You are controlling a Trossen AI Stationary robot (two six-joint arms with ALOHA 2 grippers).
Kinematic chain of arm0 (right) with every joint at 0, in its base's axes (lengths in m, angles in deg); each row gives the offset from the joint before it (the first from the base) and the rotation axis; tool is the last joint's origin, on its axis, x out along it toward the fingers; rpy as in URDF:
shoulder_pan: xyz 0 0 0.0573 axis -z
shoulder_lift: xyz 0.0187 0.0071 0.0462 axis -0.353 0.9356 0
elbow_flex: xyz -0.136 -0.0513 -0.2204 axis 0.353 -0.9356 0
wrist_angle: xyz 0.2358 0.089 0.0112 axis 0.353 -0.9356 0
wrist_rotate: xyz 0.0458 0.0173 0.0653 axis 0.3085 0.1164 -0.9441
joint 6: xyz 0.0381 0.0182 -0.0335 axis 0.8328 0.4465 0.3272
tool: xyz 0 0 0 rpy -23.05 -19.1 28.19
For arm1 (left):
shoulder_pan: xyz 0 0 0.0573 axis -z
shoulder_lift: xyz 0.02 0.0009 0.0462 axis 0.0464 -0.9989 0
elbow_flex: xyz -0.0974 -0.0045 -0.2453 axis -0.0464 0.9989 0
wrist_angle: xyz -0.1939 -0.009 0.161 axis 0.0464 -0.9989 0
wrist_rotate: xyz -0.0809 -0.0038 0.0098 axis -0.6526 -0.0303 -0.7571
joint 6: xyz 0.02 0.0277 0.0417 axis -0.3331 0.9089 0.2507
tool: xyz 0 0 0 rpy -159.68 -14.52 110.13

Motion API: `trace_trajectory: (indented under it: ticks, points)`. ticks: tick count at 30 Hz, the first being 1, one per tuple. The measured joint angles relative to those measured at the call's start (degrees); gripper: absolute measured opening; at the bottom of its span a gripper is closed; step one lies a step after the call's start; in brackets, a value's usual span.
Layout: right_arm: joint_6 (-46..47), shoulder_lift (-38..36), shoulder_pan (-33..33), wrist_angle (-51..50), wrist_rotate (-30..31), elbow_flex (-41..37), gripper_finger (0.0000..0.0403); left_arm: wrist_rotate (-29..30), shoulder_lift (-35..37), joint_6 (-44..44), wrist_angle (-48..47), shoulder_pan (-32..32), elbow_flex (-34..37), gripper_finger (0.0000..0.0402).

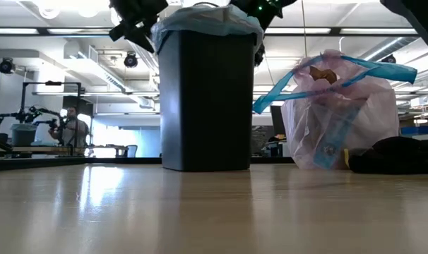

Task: Place trash/remove bag and relplace
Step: Insert the new blue trash bag into the trash bin

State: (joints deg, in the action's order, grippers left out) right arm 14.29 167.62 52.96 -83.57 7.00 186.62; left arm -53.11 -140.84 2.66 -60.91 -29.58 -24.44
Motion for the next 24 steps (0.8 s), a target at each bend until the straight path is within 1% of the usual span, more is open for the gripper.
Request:
trace_trajectory:
  ticks: [3, 8, 9, 12, 15, 17, 19, 20, 22, 24]
  points:
    - [-0.8, -1.2, 0.0, -0.8, -3.1, -0.1, 0.0247, -1.5, -0.4, 0.2, -1.6, -1.4, 0.0, 0.0138]
    - [-0.8, -3.8, 0.4, -3.4, -3.4, 0.0, 0.0239, -2.1, 0.5, 1.5, -4.7, -2.2, 0.0, 0.013]
    - [-1.0, -4.0, 0.4, -4.0, -3.4, 0.0, 0.0238, -3.2, 0.9, 1.5, -4.5, -2.2, 0.0, 0.0129]
    - [-1.1, -4.7, 0.4, -4.1, -3.4, -0.1, 0.024, -10.0, 3.0, 1.1, -1.2, -2.2, 0.0, 0.0126]
    - [-1.1, -5.7, 0.3, -4.0, -5.3, -0.1, 0.0246, -16.4, 5.1, 0.2, 4.1, -2.2, 0.0, 0.0123]
    - [-0.7, -6.1, 0.3, -3.9, -6.8, -0.1, 0.0248, -20.9, 5.3, -0.6, 7.4, -2.3, 0.0, 0.0119]
    - [-0.3, -6.3, 0.3, -3.9, -8.1, -0.1, 0.0249, -25.4, 4.4, -0.9, 8.3, -2.9, 0.0, 0.0112]
    - [0.0, -6.4, 0.2, -3.8, -8.5, -0.1, 0.0249, -26.7, 3.6, -1.0, 8.0, -3.1, 0.0, 0.0108]
    - [0.5, -6.7, 0.0, -4.1, -9.2, -0.1, 0.0245, -26.7, 1.6, -1.0, 6.5, -3.3, 0.0, 0.0098]
    - [0.3, -7.3, -0.3, -4.9, -9.4, -0.1, 0.024, -24.3, -0.1, -0.1, 5.0, -3.5, 0.1, 0.0087]
